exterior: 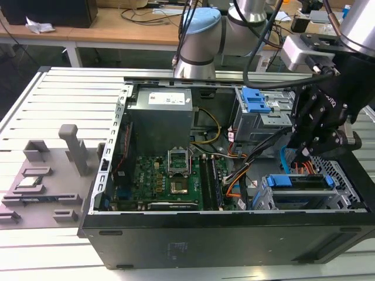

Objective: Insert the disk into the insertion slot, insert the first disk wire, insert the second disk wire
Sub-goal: 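Insert the second disk wire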

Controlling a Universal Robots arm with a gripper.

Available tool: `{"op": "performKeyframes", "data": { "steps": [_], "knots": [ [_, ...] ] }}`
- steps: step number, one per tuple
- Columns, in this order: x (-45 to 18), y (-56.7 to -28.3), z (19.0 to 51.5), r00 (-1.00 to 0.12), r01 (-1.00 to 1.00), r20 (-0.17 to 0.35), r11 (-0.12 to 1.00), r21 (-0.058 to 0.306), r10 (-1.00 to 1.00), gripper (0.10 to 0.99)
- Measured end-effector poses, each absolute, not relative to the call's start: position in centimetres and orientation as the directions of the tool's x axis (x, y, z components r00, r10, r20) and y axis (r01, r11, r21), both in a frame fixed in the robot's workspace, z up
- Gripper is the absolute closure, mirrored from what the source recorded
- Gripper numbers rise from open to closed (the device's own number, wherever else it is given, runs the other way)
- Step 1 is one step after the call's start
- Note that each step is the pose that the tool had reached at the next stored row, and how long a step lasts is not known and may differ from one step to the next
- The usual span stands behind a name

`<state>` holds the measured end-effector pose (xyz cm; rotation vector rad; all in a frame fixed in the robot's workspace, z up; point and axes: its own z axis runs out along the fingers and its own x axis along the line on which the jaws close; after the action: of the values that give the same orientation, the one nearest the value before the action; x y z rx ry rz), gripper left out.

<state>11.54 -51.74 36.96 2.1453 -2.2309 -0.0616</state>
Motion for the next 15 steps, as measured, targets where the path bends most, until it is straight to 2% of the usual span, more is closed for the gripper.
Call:
{"op": "performKeyframes", "data": {
  "steps": [3, 4, 5, 6, 15],
  "knots": [
    [11.54, -51.74, 36.95, -0.039, -0.997, 0.006, 0.039, 0.060, -0.999, 0.741],
    [11.54, -51.74, 36.95, -0.039, -0.997, 0.006, 0.039, 0.060, -0.999, 0.804],
    [11.54, -51.74, 36.94, -0.039, -0.997, 0.006, 0.039, 0.061, -0.999, 0.804],
    [11.54, -51.74, 36.94, -0.039, -0.997, 0.006, 0.039, 0.060, -0.999, 0.925],
    [11.53, -52.30, 36.90, -0.039, -0.997, 0.006, 0.039, 0.061, -0.999, 0.925]
  ]
}}
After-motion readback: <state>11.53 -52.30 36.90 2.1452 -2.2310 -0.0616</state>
